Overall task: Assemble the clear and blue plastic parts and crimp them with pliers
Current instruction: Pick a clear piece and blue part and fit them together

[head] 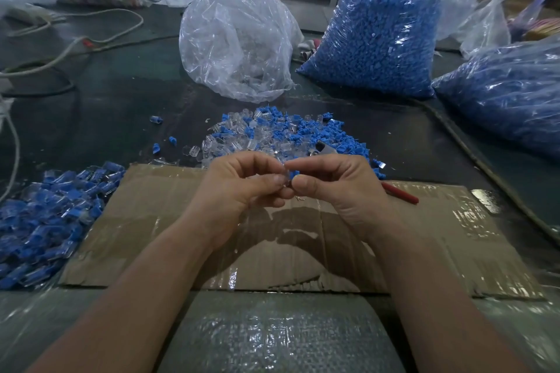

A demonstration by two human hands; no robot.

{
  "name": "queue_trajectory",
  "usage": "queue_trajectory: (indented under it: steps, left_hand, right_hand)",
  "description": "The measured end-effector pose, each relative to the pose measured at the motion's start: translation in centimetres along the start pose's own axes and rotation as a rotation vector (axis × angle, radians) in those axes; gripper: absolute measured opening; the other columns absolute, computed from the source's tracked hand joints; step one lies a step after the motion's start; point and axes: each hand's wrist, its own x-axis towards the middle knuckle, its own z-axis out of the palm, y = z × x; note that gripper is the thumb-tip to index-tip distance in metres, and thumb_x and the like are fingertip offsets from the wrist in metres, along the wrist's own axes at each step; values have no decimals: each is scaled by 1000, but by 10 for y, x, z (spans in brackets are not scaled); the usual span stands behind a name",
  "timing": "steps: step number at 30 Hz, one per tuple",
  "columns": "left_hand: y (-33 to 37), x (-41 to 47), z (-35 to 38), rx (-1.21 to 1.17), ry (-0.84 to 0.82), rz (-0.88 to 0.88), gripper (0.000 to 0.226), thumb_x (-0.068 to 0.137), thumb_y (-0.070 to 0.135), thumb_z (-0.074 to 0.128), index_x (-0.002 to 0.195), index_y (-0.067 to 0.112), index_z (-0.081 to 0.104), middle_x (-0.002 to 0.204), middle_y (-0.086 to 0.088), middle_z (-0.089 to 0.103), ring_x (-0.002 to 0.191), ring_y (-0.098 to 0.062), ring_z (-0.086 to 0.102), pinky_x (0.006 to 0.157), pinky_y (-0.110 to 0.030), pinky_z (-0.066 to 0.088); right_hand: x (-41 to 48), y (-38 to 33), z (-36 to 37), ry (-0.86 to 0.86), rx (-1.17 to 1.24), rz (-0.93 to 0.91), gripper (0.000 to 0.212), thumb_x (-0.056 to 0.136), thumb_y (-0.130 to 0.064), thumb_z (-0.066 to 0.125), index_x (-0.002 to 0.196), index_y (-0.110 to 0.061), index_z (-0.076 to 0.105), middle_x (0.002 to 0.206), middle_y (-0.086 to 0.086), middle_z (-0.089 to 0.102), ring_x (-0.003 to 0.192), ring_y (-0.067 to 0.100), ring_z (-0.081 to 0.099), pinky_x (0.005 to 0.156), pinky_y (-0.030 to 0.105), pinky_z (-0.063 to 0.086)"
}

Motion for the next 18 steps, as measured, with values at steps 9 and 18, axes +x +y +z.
queue_trajectory:
  steps: [9, 18]
  left_hand:
    - [2, -1, 0, 43, 5, -39, 12, 56, 9, 72, 67, 15, 74, 66, -12, 69, 56, -19, 67, 49, -19, 51]
    - [-1, 0, -3, 184, 87, -64, 18, 66, -2, 69, 60, 16, 71, 56, -9, 65, 49, -16, 62, 47, -21, 51]
  right_hand:
    - [-2, -2, 2, 41, -127, 9, 22, 52, -15, 70, 74, -17, 67, 65, -7, 70, 64, 3, 66, 60, 12, 49]
    - [-3, 2, 4, -33, -194, -1, 28, 54, -13, 72, 81, -16, 68, 71, -2, 71, 69, 9, 68, 62, 14, 51]
